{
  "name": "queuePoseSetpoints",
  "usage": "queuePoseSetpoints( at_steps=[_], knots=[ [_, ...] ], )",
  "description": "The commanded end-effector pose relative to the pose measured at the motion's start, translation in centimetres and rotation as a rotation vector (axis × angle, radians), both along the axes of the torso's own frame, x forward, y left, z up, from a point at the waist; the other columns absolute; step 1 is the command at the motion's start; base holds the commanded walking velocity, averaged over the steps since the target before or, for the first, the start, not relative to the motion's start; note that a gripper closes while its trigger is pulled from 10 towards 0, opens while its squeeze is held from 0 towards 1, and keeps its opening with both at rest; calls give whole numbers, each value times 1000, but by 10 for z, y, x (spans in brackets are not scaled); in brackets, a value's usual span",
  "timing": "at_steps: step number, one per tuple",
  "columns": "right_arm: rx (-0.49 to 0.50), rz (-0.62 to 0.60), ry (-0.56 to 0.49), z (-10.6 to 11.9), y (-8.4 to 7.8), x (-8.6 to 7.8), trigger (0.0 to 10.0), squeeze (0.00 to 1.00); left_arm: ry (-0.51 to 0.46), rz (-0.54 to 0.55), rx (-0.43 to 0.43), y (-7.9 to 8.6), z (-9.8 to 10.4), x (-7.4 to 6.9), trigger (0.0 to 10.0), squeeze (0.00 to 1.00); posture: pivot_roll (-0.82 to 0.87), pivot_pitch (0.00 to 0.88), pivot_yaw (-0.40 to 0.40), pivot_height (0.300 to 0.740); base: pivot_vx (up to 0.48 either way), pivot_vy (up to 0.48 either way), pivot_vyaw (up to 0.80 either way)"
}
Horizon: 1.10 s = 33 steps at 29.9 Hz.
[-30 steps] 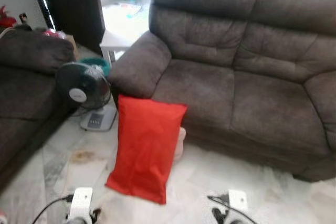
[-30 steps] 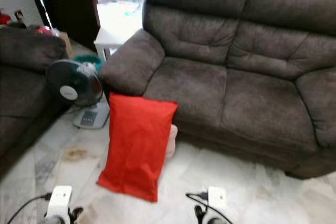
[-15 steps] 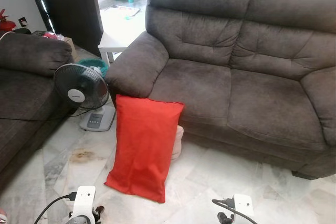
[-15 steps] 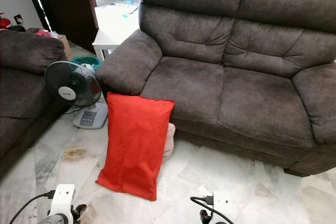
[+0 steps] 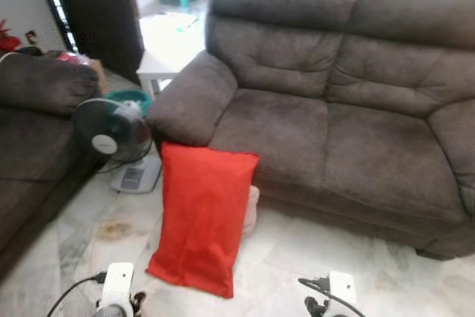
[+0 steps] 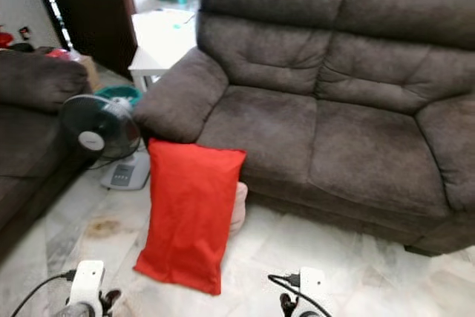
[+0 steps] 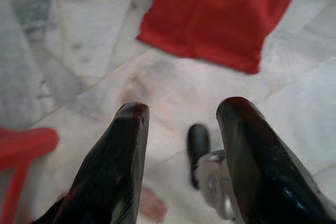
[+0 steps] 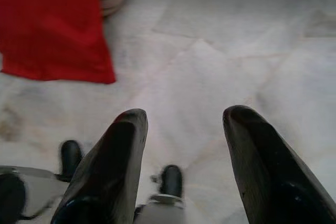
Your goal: Move the pillow to the sofa from floor
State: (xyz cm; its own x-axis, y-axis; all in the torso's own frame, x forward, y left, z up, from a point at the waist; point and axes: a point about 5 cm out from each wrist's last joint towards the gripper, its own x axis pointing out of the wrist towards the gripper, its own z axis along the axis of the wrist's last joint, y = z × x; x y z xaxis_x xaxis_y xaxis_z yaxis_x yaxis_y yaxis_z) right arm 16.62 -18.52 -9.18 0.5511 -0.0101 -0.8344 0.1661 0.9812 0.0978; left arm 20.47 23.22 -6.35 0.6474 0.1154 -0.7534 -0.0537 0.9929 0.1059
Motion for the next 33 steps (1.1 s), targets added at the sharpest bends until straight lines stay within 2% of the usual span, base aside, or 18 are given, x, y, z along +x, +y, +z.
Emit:
queuePoseSetpoints(
  at_steps=[1, 29, 33],
  knots=[
    [-3, -3, -10, 2, 0, 5, 10000, 0, 31, 18, -7, 2, -4, -8, 10000, 0, 110, 0, -62, 740, 262, 0, 0],
    [-15, 30, -20, 3, 0, 7, 10000, 0, 35, 20, -8, 2, -4, -8, 10000, 0, 115, 0, -65, 740, 264, 0, 0],
    [-17, 33, -20, 3, 0, 7, 10000, 0, 36, 18, 4, 2, -4, -8, 10000, 0, 114, 0, -65, 740, 0, 0, 800]
  ],
)
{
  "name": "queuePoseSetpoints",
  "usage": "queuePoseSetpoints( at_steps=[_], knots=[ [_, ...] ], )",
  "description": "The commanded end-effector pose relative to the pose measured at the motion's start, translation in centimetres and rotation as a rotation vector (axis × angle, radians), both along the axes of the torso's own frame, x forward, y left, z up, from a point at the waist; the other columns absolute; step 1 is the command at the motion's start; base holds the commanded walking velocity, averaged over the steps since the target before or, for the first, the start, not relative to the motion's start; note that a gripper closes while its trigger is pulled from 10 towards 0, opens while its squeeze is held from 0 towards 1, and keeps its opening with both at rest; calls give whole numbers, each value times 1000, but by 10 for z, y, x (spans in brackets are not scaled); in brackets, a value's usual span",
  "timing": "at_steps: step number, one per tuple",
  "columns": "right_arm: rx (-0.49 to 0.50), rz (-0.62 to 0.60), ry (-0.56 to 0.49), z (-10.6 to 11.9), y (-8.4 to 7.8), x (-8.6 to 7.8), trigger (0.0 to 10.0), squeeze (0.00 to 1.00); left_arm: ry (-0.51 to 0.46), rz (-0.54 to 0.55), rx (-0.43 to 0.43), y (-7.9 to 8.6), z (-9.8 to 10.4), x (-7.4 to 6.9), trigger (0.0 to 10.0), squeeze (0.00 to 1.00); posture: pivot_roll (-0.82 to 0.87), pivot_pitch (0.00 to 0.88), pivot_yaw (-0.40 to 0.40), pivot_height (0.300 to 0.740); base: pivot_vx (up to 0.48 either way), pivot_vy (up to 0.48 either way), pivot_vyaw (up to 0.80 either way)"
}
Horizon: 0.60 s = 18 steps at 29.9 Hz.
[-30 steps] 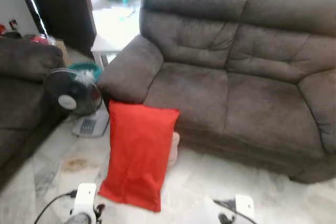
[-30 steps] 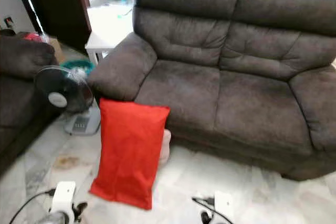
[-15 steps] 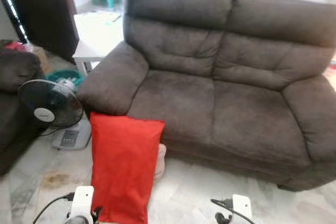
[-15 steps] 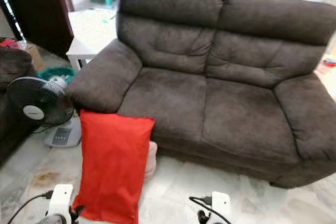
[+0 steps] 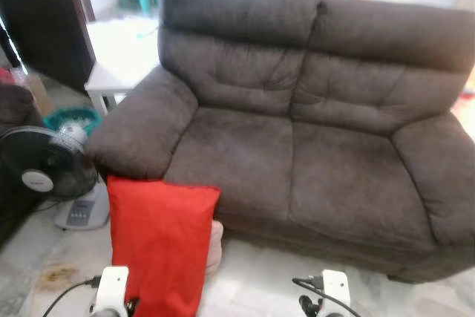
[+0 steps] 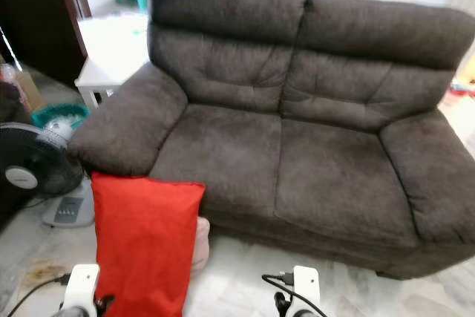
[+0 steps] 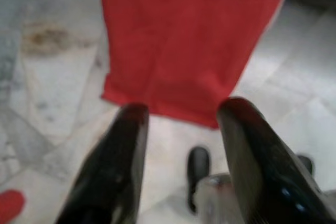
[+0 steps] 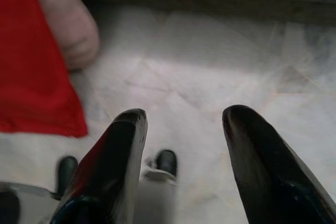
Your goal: Move the pillow to the sofa from floor
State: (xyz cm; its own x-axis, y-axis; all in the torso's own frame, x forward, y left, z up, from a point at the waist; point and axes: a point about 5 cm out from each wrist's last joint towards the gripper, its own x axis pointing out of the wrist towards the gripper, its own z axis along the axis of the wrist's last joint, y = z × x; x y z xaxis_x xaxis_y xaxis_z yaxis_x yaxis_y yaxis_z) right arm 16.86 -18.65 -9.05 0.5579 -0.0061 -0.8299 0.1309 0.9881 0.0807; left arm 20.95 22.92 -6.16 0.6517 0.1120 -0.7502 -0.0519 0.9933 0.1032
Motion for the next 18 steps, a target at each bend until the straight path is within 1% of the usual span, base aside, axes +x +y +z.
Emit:
queuePoseSetpoints(
  at_steps=[1, 18],
  knots=[
    [2, -3, -13, 2, 1, 4, 10000, 0, 39, 20, 5, 5, -6, -13, 10000, 0, 115, 0, -66, 740, 0, 0, 800],
    [6, 3, -11, 2, 2, 4, 10000, 0, 29, 26, 5, 5, -6, -12, 10000, 0, 115, 0, -66, 740, 0, 0, 800]
  ],
)
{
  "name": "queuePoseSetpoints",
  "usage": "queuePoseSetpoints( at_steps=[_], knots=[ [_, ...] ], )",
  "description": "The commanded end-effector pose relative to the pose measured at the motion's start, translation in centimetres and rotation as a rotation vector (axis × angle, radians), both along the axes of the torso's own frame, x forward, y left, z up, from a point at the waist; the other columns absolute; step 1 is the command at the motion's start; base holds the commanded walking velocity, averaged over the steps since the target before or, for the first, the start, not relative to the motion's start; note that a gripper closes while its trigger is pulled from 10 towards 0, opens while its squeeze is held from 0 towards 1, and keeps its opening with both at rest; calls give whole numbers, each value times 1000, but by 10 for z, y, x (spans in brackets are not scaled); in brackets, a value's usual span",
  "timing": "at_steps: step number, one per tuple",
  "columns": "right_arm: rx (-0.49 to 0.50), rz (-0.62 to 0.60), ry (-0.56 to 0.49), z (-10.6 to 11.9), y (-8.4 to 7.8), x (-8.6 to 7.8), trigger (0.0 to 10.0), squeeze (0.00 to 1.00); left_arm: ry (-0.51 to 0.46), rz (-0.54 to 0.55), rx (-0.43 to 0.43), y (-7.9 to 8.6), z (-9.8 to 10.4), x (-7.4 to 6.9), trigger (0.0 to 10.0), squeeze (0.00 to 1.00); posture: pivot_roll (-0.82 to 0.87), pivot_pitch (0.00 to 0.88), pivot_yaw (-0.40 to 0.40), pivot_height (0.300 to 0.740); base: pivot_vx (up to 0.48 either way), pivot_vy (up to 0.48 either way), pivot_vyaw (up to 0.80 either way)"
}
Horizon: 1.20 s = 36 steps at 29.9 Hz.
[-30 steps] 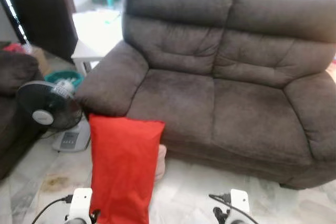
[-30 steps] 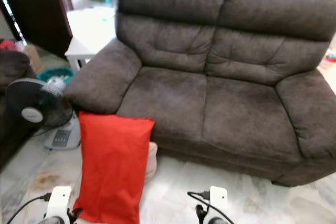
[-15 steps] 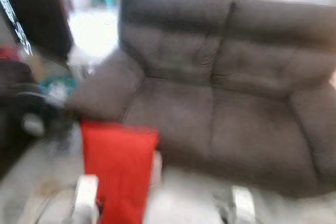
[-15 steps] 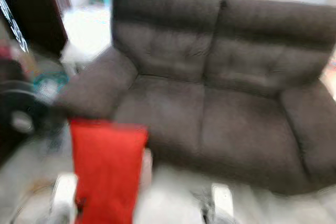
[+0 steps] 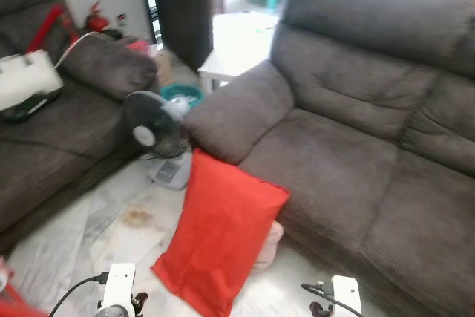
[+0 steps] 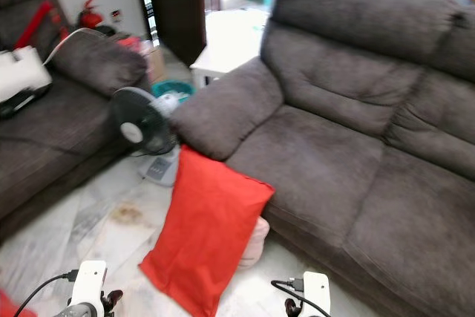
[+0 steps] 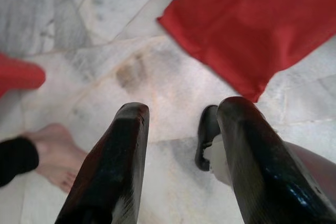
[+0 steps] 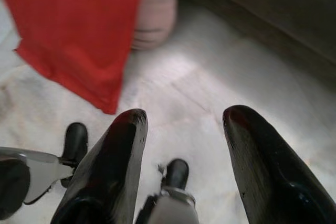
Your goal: Move the pillow to the sofa from floor
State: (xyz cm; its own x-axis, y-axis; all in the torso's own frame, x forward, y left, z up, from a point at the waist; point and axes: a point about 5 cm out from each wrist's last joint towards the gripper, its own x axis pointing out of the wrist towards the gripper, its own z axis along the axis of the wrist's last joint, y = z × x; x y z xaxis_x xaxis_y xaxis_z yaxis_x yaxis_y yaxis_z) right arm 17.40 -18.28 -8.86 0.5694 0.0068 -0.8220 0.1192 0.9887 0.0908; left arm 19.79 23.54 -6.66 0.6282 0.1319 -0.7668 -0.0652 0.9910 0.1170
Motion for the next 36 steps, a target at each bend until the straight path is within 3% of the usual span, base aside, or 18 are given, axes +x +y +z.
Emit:
queuePoseSetpoints(
  at_steps=[1, 12, 31, 36],
  knots=[
    [-2, -8, 3, 0, -2, -1, 10000, 0, 1, 10, -7, -1, -1, -1, 10000, 0, 115, 0, -66, 740, 0, 0, 800],
    [3, -10, 1, 0, -2, -1, 10000, 0, 3, 10, -10, -1, -1, -1, 10000, 0, 114, 0, -64, 740, 0, 0, 760],
    [29, -62, -10, 0, -1, -2, 10000, 0, 3, 13, -26, -1, -1, -1, 10000, 0, 115, 0, -65, 740, 0, 0, 0],
    [30, -60, -9, -1, -1, -2, 10000, 0, 3, 14, -28, -1, -1, -1, 10000, 0, 115, 0, -64, 740, 0, 0, -753]
  ],
)
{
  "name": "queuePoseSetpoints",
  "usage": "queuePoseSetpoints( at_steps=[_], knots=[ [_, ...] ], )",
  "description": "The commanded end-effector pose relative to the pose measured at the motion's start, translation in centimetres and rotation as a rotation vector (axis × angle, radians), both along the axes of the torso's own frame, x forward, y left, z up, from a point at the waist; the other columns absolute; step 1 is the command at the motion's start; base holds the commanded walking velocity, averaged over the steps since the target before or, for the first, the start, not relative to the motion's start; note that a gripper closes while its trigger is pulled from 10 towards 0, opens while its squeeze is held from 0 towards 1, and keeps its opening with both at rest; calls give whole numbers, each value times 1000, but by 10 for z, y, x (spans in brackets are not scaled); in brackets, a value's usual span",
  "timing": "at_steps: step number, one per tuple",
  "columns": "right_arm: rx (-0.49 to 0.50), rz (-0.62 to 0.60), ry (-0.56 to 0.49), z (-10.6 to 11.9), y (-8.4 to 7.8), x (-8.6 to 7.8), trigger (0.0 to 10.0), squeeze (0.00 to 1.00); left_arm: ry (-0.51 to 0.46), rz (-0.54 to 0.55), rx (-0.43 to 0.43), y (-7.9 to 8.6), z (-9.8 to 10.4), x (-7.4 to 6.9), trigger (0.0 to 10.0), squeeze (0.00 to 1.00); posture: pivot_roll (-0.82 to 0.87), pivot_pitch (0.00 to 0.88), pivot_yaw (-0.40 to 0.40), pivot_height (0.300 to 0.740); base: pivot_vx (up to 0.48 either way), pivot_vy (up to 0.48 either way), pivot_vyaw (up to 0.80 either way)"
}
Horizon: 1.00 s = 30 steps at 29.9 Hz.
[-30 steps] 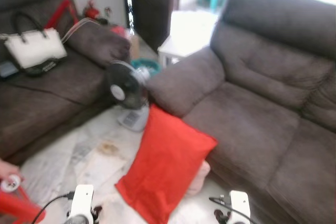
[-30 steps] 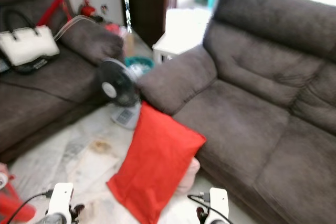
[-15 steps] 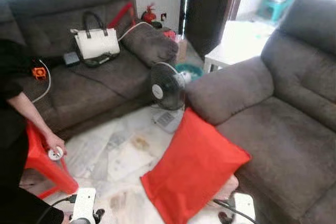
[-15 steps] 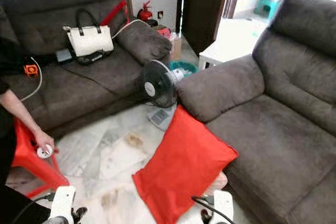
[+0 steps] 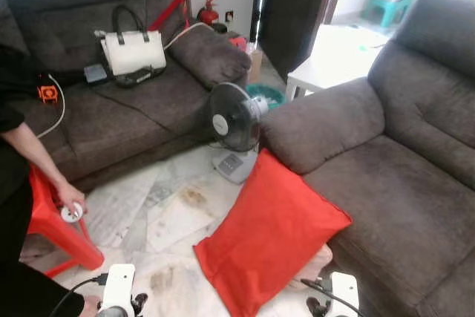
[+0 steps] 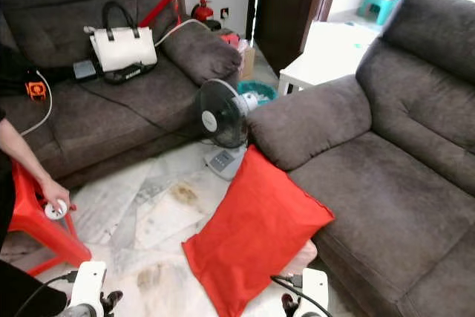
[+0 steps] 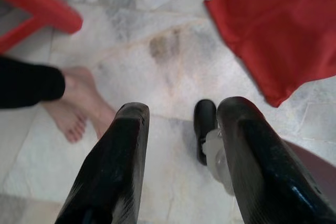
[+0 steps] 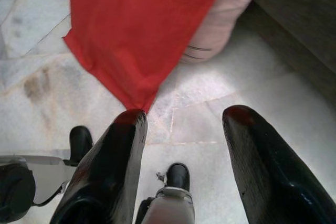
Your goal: Move the pillow to the sofa from floor
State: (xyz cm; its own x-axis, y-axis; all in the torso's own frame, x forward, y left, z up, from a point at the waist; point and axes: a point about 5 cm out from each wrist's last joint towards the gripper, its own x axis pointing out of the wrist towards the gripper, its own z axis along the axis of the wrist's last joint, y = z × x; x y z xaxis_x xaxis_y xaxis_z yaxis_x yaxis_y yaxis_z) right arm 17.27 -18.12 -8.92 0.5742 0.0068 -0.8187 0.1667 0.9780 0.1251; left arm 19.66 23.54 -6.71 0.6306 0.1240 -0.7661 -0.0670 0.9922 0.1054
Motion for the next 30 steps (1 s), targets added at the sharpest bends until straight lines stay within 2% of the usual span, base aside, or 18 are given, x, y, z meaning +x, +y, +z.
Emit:
queuePoseSetpoints(
  at_steps=[1, 10, 28, 30],
  knots=[
    [-4, -14, -4, 0, -3, 0, 10000, 0, 6, 12, -16, -1, -1, 0, 10000, 0, 115, 0, -64, 740, 0, 0, -563],
    [-9, -12, -5, 0, -3, 0, 10000, 0, 5, 15, -12, -1, 0, 0, 10000, 0, 117, 0, -64, 740, 0, 0, 0],
    [-9, -17, -4, 0, -3, 0, 10000, 0, 3, 14, -11, -1, 0, 0, 10000, 0, 116, 0, -63, 740, 262, 0, 0],
    [-9, -13, -1, 0, -2, -1, 10000, 0, 4, 13, -11, 0, 0, 0, 10000, 0, 116, 0, -63, 740, 266, 0, -800]
  ],
)
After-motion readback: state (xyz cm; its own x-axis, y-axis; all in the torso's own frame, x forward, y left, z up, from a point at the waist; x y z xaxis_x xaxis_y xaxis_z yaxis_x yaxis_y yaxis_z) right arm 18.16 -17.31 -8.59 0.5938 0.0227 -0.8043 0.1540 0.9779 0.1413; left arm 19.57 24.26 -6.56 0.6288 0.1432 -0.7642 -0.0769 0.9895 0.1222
